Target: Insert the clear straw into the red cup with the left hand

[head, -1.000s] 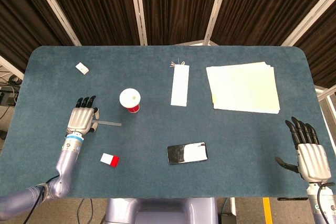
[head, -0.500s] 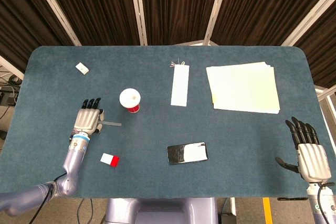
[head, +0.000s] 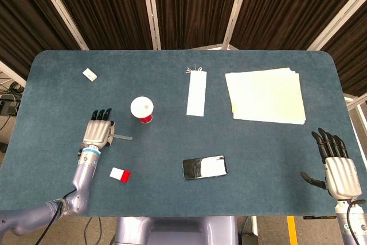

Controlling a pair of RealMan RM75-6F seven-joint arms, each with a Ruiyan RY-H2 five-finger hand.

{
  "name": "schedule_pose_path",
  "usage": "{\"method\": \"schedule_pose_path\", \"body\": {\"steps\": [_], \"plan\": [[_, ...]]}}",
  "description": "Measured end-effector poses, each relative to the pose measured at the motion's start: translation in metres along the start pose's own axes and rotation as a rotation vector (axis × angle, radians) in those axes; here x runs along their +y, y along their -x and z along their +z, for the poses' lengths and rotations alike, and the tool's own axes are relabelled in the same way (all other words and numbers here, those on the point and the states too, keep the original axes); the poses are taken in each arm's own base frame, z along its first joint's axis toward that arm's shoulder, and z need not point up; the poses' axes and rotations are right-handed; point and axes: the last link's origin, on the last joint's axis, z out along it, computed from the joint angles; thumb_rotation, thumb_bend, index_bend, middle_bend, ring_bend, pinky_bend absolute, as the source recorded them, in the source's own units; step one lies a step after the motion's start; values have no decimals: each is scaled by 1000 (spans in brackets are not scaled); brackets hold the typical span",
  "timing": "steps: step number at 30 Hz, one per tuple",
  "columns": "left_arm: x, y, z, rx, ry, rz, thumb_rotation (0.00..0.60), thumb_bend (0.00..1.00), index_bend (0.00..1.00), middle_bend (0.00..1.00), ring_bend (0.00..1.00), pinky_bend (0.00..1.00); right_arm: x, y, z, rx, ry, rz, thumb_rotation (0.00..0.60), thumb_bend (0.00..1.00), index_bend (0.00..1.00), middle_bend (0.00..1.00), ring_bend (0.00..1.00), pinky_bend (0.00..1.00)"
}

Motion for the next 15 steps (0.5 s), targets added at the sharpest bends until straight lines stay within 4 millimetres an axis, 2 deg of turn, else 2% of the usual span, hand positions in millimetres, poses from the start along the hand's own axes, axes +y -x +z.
{"method": "schedule_pose_path", "body": {"steps": [9,15], "plan": [[3,-3,-4,16,12,-22,600,441,559,22,0,0,0,0,0,1,-3,3,600,126,0,0,0,0],[5,-21,-12,62,37,-97,600,440,559,27,0,0,0,0,0,0,-3,0,600,125,0,0,0,0]]}}
